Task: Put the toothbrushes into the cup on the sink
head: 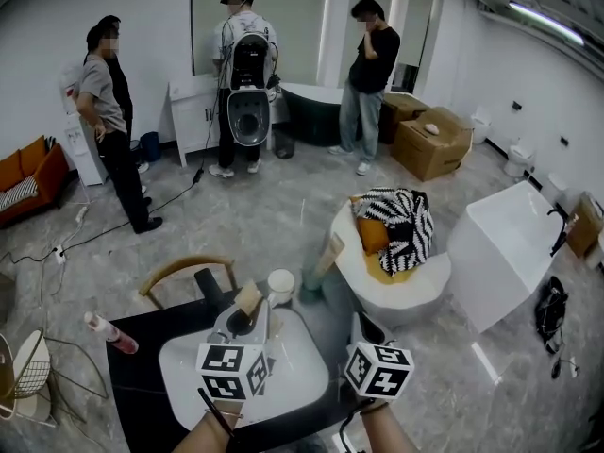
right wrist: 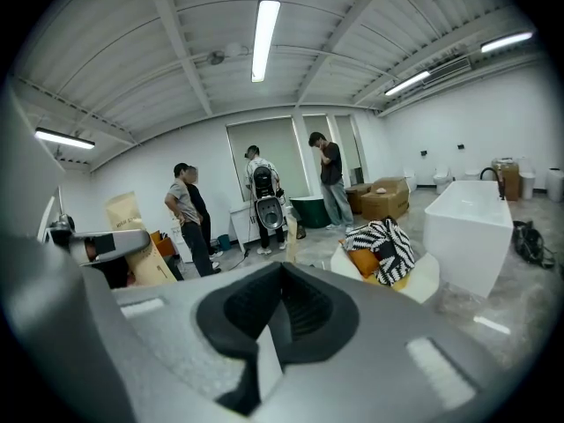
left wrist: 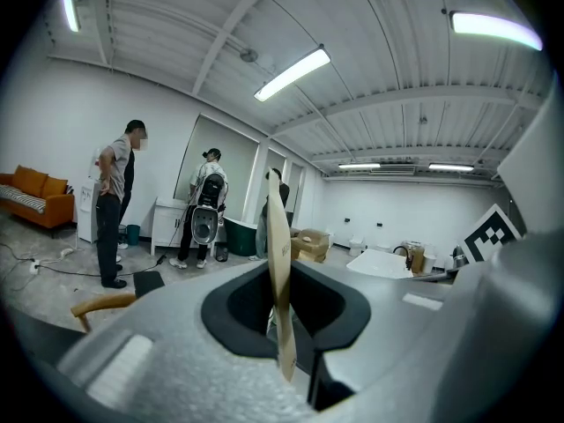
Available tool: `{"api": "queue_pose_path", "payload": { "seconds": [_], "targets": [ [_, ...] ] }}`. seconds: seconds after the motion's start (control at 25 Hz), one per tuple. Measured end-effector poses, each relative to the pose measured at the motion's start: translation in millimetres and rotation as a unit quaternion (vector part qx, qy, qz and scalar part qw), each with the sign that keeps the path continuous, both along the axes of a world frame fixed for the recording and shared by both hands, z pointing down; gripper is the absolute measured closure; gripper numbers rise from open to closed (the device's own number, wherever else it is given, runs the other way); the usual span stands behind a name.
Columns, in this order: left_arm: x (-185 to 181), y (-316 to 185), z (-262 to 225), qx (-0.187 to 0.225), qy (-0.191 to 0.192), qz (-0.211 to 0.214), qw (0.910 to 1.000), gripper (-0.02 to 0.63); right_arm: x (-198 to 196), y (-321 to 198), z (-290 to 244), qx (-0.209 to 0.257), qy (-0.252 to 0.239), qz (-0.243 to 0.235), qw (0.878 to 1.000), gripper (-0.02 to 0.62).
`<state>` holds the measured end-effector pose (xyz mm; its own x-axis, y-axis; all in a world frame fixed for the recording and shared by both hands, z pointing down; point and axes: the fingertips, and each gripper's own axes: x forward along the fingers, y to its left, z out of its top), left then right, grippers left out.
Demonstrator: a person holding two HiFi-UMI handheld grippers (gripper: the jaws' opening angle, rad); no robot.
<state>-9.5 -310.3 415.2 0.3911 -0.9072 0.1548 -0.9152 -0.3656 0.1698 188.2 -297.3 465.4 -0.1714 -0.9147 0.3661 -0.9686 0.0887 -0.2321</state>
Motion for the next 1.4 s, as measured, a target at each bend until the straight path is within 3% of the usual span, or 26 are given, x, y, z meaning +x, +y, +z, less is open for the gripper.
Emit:
{"api": "queue_pose_path", "payload": {
  "seconds": [0.72,1.4],
  "targets": [
    [8,-76,-12,0.019,-0.007,-0.032,0.9993,0.566,18,-39,30,-0.033,-0.010,-0.010,0.999,0.592],
    [16,-129,9,0.013,-0.011,-0.051,0.9986,0.566,35,-58,63,-0.067,-0.029,-0.013,0.997,0.592]
  ]
}}
